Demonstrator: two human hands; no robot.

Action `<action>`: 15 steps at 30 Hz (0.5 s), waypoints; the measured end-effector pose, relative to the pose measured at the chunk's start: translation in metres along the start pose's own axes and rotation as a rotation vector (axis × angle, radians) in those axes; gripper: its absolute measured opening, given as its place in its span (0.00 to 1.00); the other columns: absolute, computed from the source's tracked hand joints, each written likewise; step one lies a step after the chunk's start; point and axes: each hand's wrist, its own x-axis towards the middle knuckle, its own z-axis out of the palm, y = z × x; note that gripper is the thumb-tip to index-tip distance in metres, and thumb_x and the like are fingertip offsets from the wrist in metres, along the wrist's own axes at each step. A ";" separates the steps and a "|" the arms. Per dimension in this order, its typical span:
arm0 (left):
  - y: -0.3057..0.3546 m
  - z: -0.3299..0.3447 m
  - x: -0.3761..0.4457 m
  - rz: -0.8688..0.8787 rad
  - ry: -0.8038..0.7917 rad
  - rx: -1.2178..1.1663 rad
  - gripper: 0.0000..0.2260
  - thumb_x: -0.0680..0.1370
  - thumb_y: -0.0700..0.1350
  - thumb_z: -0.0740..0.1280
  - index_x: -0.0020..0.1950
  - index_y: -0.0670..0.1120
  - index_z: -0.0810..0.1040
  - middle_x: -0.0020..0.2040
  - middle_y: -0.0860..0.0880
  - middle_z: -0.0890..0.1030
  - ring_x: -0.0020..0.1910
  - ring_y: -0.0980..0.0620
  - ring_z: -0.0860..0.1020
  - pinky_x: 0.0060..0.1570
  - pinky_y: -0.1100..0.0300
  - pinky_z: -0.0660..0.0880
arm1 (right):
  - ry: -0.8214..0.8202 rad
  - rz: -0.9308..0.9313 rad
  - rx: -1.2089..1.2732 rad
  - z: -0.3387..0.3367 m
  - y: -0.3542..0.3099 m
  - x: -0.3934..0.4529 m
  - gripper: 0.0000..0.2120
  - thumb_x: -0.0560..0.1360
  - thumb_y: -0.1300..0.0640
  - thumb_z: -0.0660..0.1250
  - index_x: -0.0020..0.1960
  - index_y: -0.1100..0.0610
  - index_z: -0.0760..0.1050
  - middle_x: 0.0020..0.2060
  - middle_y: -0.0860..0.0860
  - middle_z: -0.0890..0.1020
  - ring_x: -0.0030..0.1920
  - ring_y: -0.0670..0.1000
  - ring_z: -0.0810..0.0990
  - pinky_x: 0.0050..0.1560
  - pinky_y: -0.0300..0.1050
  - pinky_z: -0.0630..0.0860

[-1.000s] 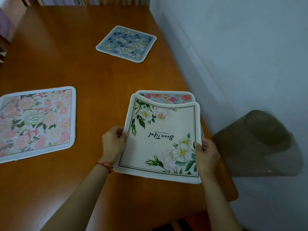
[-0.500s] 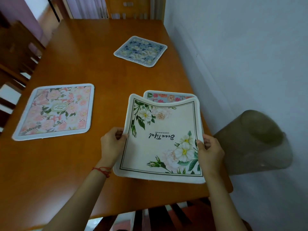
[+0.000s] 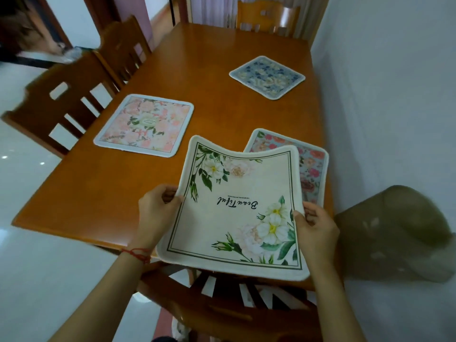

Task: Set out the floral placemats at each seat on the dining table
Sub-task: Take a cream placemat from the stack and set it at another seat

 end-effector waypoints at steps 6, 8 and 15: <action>-0.012 -0.046 -0.023 -0.054 0.115 -0.028 0.07 0.73 0.38 0.69 0.51 0.42 0.79 0.43 0.49 0.80 0.38 0.59 0.77 0.36 0.68 0.73 | -0.115 -0.024 0.063 0.014 -0.022 -0.014 0.11 0.72 0.63 0.69 0.53 0.58 0.77 0.40 0.49 0.79 0.40 0.48 0.79 0.37 0.36 0.76; -0.018 -0.060 -0.031 -0.074 0.149 -0.051 0.07 0.73 0.38 0.69 0.50 0.43 0.79 0.42 0.49 0.80 0.39 0.57 0.78 0.39 0.64 0.75 | -0.157 -0.022 0.095 0.021 -0.029 -0.020 0.11 0.72 0.63 0.69 0.54 0.59 0.77 0.41 0.51 0.80 0.42 0.51 0.80 0.40 0.42 0.77; -0.051 -0.111 -0.063 -0.168 0.275 -0.132 0.06 0.72 0.39 0.69 0.49 0.43 0.80 0.43 0.46 0.82 0.41 0.48 0.80 0.42 0.59 0.77 | -0.288 -0.038 0.188 0.047 -0.061 -0.053 0.09 0.72 0.66 0.68 0.51 0.59 0.76 0.39 0.44 0.78 0.37 0.39 0.78 0.35 0.27 0.74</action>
